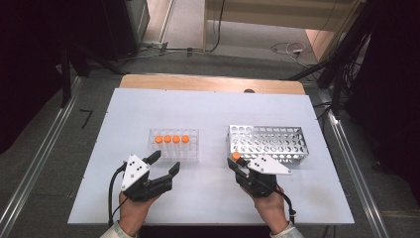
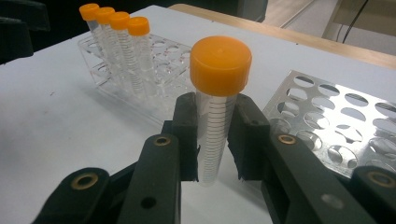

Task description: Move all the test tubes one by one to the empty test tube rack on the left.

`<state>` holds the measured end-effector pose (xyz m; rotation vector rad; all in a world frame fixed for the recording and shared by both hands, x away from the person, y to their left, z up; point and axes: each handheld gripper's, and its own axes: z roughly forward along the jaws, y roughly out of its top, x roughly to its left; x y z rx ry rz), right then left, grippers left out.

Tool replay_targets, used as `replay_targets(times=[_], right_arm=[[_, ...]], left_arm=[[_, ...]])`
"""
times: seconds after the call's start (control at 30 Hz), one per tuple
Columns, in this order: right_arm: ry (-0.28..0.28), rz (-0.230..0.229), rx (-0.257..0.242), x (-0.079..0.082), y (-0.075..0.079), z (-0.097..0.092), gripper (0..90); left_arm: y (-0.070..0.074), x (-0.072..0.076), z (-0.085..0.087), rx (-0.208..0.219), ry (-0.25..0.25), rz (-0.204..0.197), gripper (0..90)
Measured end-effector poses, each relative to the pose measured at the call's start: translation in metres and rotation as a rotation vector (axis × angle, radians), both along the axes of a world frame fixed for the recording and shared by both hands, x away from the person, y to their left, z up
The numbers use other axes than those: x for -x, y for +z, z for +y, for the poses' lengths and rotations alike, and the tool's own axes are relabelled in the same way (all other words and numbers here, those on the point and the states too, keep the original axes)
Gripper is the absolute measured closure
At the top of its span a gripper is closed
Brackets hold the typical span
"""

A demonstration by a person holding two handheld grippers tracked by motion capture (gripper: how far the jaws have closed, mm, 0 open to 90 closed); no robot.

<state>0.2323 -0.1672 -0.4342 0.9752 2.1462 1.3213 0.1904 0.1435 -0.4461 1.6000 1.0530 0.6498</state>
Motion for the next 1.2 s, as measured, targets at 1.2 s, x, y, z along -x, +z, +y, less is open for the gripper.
replay_targets(times=[1.2], right_arm=[[0.074, 0.021, 0.030, 0.010, -0.010, 0.022, 71.7]], left_arm=[[0.000, 0.004, -0.009, 0.000, -0.041, -0.005, 28.6]])
